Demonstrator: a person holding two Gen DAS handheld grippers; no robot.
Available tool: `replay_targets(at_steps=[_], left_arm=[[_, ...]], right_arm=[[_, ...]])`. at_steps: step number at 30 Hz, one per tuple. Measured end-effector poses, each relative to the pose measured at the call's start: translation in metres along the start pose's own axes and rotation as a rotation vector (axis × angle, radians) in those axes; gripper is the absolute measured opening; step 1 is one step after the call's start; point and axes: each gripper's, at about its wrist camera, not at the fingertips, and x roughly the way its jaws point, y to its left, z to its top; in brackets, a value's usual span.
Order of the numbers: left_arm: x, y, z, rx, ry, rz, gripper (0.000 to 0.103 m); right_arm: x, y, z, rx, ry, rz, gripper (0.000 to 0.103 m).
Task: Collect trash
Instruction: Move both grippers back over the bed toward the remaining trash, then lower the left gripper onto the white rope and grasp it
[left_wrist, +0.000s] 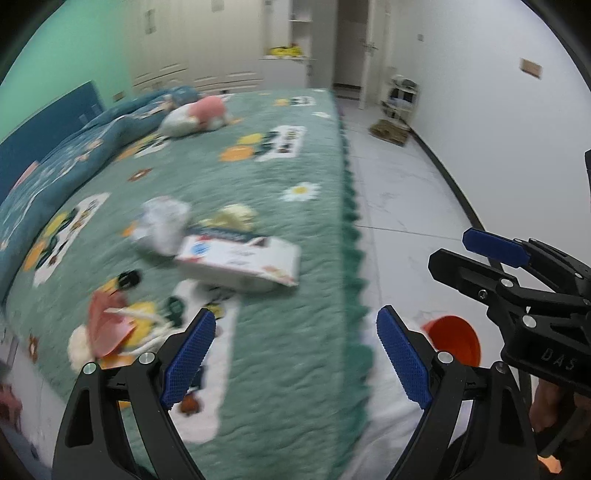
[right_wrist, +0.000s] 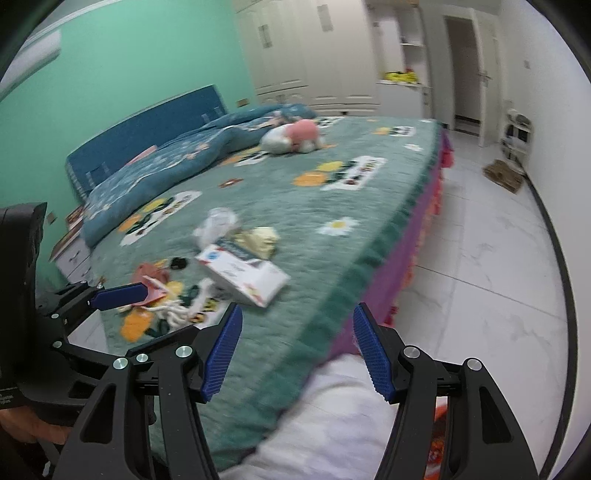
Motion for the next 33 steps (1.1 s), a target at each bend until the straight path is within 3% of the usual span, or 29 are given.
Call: replay_targets(at_steps=[15, 23, 33], left_arm=[[-0.013, 0.112, -0.031, -0.189, 0.026, 0.102, 0.088], [0.000, 0.144, -0.038, -0.245, 0.058, 0.111, 0.088], [0.027, 0.165, -0.042, -0.286, 0.129, 0.114, 0.088]], right_arm=[[0.071, 0.112, 0.025, -0.184, 0.085, 0.144, 0.063], [0.103, 0.138, 0.031, -0.226, 0.134, 0.170, 0.063], [0.137, 0.144, 0.039, -0.244, 0.174, 0.176, 0.063]])
